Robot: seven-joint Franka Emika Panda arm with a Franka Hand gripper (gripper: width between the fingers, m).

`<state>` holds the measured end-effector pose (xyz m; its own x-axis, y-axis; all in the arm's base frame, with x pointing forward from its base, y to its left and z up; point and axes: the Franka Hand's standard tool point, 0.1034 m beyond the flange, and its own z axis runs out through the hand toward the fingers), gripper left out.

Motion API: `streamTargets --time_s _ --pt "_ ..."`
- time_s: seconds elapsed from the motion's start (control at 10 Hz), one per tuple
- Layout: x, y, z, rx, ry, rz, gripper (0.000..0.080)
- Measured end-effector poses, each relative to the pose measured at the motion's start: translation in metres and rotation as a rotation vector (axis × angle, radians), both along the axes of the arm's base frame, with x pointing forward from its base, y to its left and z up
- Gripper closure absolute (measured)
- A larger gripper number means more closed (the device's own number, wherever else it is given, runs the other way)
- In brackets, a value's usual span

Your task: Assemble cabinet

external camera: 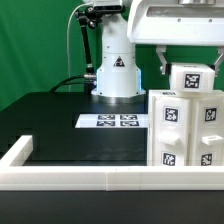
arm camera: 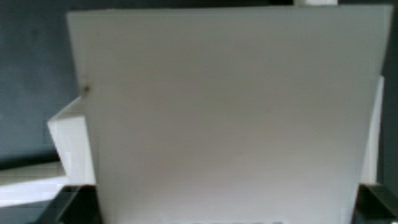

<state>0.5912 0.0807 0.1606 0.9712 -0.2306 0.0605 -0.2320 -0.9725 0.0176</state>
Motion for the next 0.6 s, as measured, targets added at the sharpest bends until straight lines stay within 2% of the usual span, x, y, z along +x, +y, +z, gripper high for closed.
streamTargets --time_s 0.1,0.6 --pt "0.0000 0.0006 -0.0001 0.007 -0.001 -0.044 0.0239" --pt "-0.0025 0.0098 -0.0006 0.064 -0.024 -0.581 0.0238"
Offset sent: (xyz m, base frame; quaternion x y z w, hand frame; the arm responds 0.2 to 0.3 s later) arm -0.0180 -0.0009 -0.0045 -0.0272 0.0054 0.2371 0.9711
